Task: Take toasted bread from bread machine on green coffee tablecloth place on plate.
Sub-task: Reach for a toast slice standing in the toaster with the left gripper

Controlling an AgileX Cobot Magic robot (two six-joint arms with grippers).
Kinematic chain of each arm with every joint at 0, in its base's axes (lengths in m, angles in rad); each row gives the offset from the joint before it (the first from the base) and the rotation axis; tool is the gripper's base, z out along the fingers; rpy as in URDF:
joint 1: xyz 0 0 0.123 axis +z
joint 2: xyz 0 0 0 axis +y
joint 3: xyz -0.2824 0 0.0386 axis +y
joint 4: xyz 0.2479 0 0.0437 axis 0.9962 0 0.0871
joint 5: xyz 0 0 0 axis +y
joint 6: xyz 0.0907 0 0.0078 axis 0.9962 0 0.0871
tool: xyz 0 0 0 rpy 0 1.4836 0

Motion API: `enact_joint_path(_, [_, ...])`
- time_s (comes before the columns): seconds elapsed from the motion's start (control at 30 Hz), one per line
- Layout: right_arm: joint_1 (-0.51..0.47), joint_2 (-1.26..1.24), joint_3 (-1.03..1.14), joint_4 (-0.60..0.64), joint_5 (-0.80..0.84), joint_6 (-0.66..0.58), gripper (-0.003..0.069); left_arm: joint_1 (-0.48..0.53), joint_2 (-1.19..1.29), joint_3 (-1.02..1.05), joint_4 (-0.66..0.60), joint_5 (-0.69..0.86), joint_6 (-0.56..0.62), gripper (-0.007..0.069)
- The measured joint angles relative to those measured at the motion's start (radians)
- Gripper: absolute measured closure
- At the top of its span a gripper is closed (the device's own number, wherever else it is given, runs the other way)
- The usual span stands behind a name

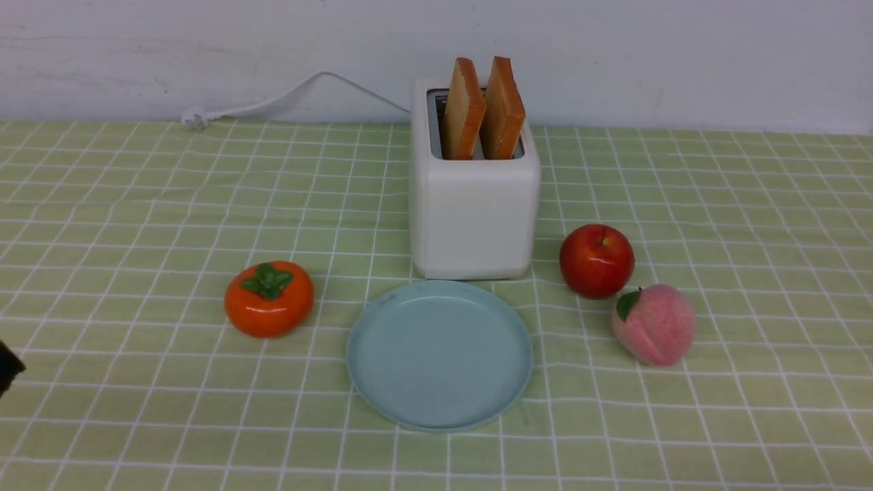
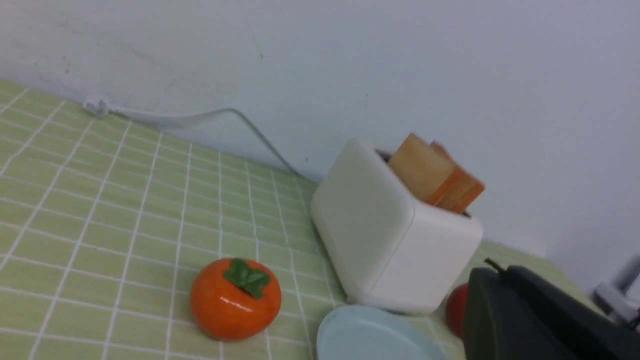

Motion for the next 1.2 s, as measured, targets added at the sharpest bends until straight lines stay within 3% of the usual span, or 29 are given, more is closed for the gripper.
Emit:
enact_joint_path(0.13, [0.0, 0.115, -0.208, -0.044, 0.262, -0.196, 0.0554, -0.1, 0.134, -0.086, 0.0, -0.008, 0.147, 0.0638])
enact_joint_path(0.17, [0.0, 0.123, -0.219, -0.046, 0.262, -0.209, 0.0559, -0.105, 0.147, -0.095, 0.0, -0.013, 0.159, 0.0638])
enact_joint_path(0.2, [0.0, 0.195, -0.305, -0.061, 0.37, -0.323, 0.0595, -0.146, 0.207, -0.131, -0.004, -0.045, 0.194, 0.0638])
enact_joint_path(0.37, [0.0, 0.344, -0.501, -0.075, 0.529, -0.552, 0.0653, -0.241, 0.421, -0.228, -0.044, -0.208, 0.216, 0.0638])
enact_joint_path(0.5, [0.0, 0.399, -0.551, -0.078, 0.54, -0.597, 0.0657, -0.324, 0.567, -0.285, -0.038, -0.305, 0.22, 0.0638])
enact_joint_path(0.63, [0.0, 0.411, -0.559, -0.078, 0.527, -0.609, 0.0657, -0.479, 0.8, -0.364, 0.048, -0.498, 0.22, 0.0638])
enact_joint_path(0.83, [0.0, 0.411, -0.559, -0.078, 0.527, -0.609, 0.0657, -0.544, 1.07, -0.464, 0.073, -0.73, 0.214, 0.0622])
enact_joint_path(0.97, [0.0, 0.411, -0.559, -0.071, 0.527, -0.612, 0.0657, -0.544, 1.275, -0.568, 0.125, -0.786, 0.132, 0.0505])
enact_joint_path(1.07, [0.0, 0.411, -0.559, -0.071, 0.527, -0.63, 0.0655, -0.544, 1.418, -0.673, 0.195, -0.803, 0.064, 0.0361])
enact_joint_path(1.13, [0.0, 0.411, -0.559, -0.071, 0.527, -0.633, 0.0655, -0.544, 1.456, -0.708, 0.208, -0.805, 0.055, 0.0314])
enact_joint_path(1.2, [0.0, 0.411, -0.559, -0.071, 0.527, -0.635, 0.0654, -0.543, 1.549, -0.802, 0.22, -0.808, 0.051, 0.0203])
